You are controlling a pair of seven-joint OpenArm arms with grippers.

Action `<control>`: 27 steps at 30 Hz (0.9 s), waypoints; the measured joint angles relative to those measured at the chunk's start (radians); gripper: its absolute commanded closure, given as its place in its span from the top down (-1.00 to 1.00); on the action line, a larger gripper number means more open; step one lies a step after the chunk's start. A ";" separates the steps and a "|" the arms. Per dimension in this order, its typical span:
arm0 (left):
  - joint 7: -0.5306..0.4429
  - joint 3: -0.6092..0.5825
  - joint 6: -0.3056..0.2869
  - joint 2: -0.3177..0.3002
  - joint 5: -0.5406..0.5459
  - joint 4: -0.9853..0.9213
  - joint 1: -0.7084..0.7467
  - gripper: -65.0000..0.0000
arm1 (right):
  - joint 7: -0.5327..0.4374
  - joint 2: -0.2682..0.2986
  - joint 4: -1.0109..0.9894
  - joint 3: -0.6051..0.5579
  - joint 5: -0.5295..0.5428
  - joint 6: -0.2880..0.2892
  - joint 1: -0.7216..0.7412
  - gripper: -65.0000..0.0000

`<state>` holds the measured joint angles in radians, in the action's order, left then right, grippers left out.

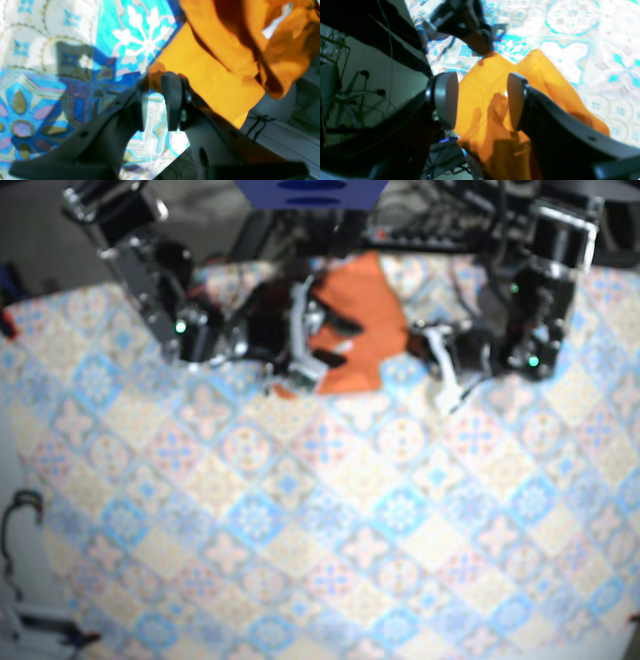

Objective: Fold the T-shirt properly
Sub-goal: 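Release the right gripper and move the left gripper away from the shirt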

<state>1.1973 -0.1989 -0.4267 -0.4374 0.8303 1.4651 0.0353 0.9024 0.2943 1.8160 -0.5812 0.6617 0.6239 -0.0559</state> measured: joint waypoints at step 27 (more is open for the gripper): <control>-0.001 -0.001 -0.001 -0.029 -0.076 0.006 0.042 -0.58 | -0.053 -0.003 -0.214 0.100 -0.216 -0.008 -0.060 -0.04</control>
<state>1.1961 -0.1997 -0.4274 -0.4664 0.7540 1.4715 0.0772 0.8494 0.2913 1.6024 -0.4808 0.4461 0.6159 -0.1162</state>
